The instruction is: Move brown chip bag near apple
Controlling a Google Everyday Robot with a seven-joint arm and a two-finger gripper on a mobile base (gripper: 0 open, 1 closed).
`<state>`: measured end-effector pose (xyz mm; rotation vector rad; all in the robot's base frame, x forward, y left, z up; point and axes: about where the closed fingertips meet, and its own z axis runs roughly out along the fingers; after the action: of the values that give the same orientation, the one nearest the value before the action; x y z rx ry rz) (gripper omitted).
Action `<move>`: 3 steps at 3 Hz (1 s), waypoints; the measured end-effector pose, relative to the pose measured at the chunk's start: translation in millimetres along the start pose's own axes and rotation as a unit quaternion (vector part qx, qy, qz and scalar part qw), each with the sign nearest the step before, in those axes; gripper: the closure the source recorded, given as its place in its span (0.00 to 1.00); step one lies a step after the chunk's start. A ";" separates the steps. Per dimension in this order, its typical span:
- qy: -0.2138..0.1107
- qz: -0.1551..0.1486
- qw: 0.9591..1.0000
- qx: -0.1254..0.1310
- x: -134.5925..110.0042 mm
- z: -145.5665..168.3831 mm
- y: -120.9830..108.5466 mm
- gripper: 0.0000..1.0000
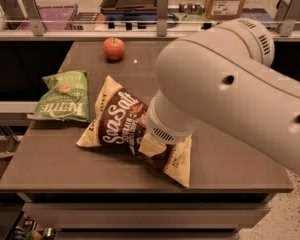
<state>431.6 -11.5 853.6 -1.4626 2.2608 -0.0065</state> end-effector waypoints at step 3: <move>-0.001 -0.002 1.000 0.001 -1.8 -1.0 1.0 1.00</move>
Offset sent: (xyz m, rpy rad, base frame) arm -0.0003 0.0008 0.0006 -0.0003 -0.0014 0.0016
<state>430.9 -9.7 854.9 -1.4658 2.2561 -0.0083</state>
